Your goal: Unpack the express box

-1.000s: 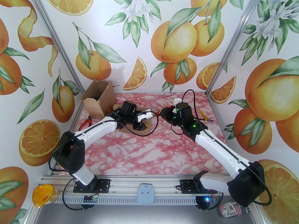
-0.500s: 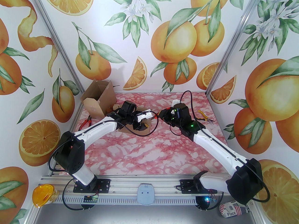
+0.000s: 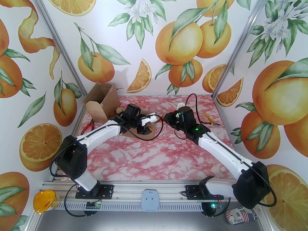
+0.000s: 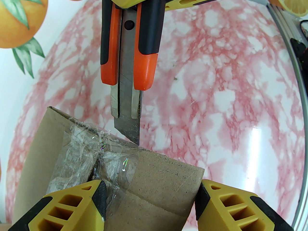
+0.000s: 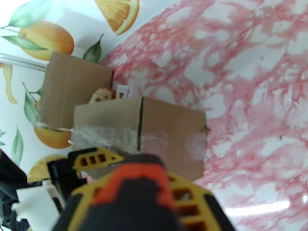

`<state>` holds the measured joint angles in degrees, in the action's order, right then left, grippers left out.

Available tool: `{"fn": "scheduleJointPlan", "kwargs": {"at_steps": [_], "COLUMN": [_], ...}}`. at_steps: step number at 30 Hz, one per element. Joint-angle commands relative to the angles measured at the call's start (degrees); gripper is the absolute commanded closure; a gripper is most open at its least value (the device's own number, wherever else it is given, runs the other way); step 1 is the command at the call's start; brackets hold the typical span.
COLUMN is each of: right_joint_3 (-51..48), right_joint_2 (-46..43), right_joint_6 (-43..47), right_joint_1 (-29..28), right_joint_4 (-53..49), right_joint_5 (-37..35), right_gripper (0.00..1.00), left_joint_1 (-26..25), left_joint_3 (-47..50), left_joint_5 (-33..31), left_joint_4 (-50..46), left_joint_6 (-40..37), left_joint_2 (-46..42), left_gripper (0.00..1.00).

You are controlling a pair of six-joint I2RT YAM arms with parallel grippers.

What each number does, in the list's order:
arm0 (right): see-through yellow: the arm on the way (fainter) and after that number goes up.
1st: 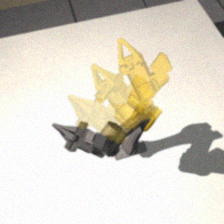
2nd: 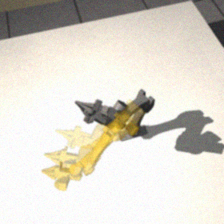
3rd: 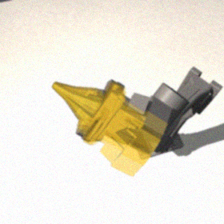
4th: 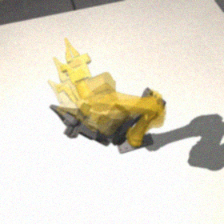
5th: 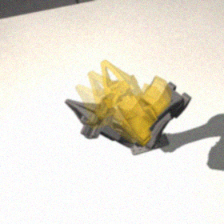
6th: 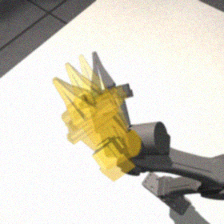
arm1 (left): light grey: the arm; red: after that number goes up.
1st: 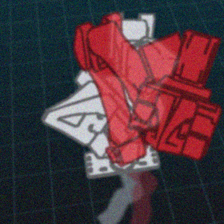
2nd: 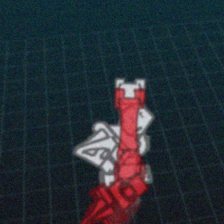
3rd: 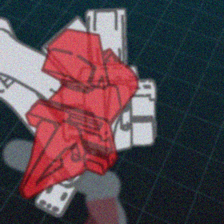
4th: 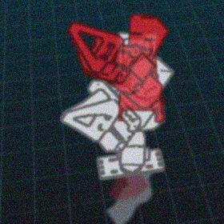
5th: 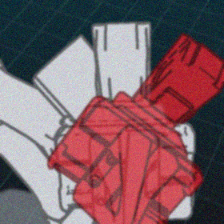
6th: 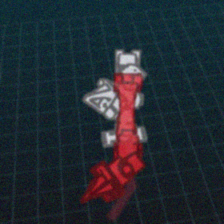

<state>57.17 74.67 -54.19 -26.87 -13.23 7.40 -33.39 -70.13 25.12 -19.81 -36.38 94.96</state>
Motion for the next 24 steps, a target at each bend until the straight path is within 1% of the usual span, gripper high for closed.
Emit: {"fn": "scheduleJointPlan", "kwargs": {"at_steps": [1, 18, 24], "right_joint_3": [0.23, 0.31, 0.41], "right_joint_2": [-0.6, -0.49, 0.94], "right_joint_6": [-0.3, -0.81, -1.25], "right_joint_1": [-0.21, -0.2, -0.2], "right_joint_4": [2.23, 4.57, 5.61], "right_joint_5": [-1.73, -2.39, -1.34], "right_gripper": [1.0, 1.0, 1.0], "left_joint_1": [0.6, 0.52, 0.52], "left_joint_3": [1.53, 1.62, 1.66], "left_joint_5": [-0.45, -0.35, -0.48], "left_joint_4": [-3.13, -3.3, -3.22], "left_joint_6": [0.27, 0.51, 0.52], "left_joint_2": [-0.37, -0.3, -0.38], "left_gripper": [0.38, 0.38, 0.38]}}
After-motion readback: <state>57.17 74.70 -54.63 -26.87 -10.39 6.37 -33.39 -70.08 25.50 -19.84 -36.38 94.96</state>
